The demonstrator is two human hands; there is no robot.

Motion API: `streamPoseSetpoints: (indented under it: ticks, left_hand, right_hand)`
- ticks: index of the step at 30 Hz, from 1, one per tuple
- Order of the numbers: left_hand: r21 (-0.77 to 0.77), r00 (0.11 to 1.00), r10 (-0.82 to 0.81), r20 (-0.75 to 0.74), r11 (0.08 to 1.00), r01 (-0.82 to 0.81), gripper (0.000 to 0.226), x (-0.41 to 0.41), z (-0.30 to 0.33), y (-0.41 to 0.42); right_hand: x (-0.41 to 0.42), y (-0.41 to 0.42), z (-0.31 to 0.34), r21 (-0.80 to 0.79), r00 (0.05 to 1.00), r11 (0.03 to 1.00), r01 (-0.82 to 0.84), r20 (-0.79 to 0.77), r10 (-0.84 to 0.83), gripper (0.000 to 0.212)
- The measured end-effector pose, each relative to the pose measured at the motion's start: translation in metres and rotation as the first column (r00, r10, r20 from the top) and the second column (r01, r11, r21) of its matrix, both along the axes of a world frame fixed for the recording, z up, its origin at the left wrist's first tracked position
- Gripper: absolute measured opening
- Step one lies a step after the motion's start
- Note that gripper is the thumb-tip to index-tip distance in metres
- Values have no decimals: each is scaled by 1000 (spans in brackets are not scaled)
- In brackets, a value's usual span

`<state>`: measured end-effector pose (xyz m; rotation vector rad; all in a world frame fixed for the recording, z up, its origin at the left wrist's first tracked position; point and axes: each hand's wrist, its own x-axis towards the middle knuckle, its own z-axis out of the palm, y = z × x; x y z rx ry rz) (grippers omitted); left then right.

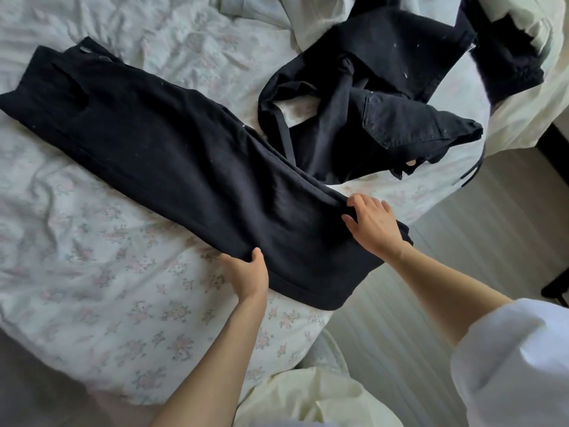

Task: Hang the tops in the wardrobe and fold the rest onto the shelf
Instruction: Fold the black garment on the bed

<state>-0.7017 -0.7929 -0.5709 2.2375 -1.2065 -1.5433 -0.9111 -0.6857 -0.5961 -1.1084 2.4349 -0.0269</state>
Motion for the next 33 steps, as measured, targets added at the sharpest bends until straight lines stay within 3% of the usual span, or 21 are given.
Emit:
streamPoseSetpoints:
  ticks: [3, 6, 8, 11, 14, 16, 18, 20, 22, 25, 27, 29, 33]
  left_hand:
    - [-19, 1000, 4, -4, 1000, -4, 46, -1, 1, 6]
    - [5, 998, 44, -39, 999, -44, 40, -3, 1, 16]
    - [56, 993, 95, -73, 994, -91, 36, 0, 1, 24]
    - [223, 923, 226, -311, 962, -161, 33, 4, -2, 38]
    - [318, 900, 191, -391, 946, -62, 35, 3, -5, 55]
    - [221, 937, 91, -338, 975, -15, 24, 4, -4, 66]
    - [91, 965, 5, -264, 996, 20, 16, 10, 2, 72]
    - [47, 959, -15, -282, 998, 29, 18, 18, 11, 74]
    - [126, 937, 7, -349, 991, 40, 16, 21, 19, 80]
    - [334, 904, 46, -424, 936, 109, 8, 18, 20, 101]
    - [377, 897, -47, -440, 897, 232, 9, 14, 15, 114]
    - [380, 884, -100, -457, 876, 295, 13, 8, 8, 119]
    - [471, 879, 40, -474, 856, 215, 24, 1, -3, 126]
  right_hand:
    - [-5, 0, -7, 82, 1000, 997, -3, -4, 3, 31]
    - [-13, -1, -7, -27, 996, 999, 39, 79, -37, 19]
    - [-19, 6, -2, -107, 971, 980, 165, 195, -142, 12]
    - [-28, 21, -2, -149, 951, 964, 221, 250, -180, 15]
    - [-34, 18, -5, -16, 958, 989, 144, 254, -135, 24]
    - [-34, 16, -5, 66, 970, 996, 66, 229, -79, 29]
    - [-30, 20, 2, 67, 973, 998, 21, 228, -36, 32]
    - [-26, 26, 10, 41, 962, 999, -4, 275, -7, 34]
    - [-29, 34, 17, 83, 945, 996, -27, 327, -2, 34]
    - [-40, 48, 19, 308, 955, 942, -135, 294, 40, 29]
    - [-43, 54, 16, 413, 956, 896, -164, 290, 42, 25]
    - [-43, 57, 11, 431, 930, 888, -159, 367, -12, 24]
    - [-40, 70, 3, 419, 850, 906, -62, 497, -172, 28]
